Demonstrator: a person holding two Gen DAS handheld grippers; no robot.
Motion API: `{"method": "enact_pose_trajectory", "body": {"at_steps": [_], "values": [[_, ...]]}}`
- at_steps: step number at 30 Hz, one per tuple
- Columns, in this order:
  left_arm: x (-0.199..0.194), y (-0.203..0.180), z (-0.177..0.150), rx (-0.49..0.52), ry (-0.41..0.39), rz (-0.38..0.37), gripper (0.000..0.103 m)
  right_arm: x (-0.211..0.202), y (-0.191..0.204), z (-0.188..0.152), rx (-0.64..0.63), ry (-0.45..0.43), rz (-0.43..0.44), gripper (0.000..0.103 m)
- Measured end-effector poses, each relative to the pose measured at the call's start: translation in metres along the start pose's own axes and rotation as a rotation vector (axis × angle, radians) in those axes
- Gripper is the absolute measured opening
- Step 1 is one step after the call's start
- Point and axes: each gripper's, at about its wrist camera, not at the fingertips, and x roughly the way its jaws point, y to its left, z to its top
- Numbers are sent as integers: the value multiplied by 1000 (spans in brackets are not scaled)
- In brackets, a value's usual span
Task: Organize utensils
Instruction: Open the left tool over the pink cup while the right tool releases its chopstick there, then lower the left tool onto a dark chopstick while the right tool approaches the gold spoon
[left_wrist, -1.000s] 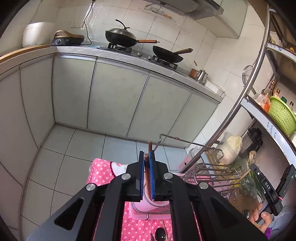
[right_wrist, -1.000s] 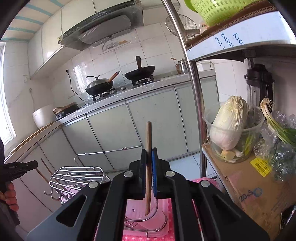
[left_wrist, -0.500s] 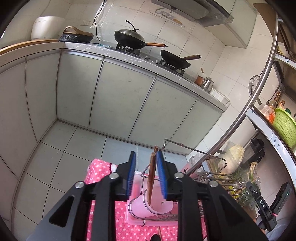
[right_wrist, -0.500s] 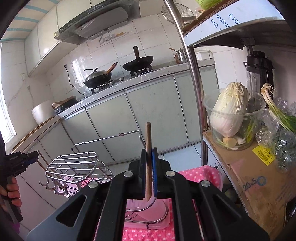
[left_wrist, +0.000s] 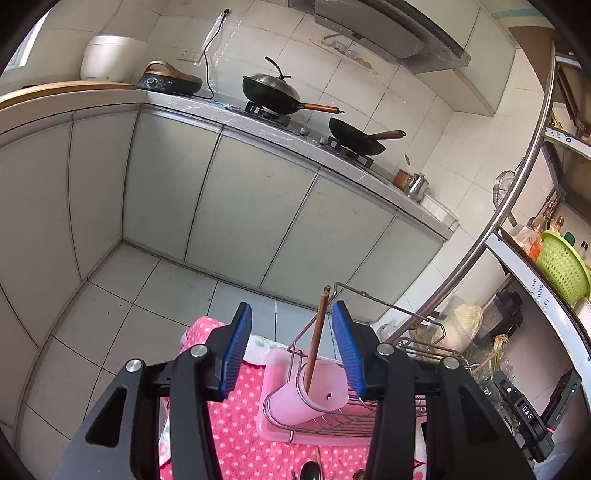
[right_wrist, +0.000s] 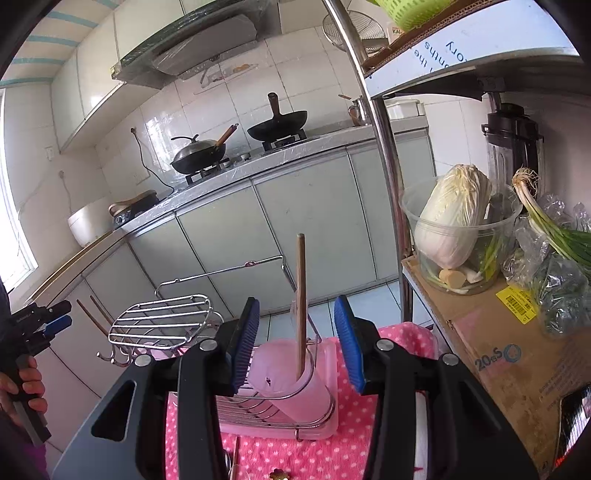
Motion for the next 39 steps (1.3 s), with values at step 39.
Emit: {"method": "enact_pose_trajectory", "body": {"at_steps": [39], "values": [[107,-13,-255,12,776,16,10,-12,-25,-148,134,376,121,43]]}}
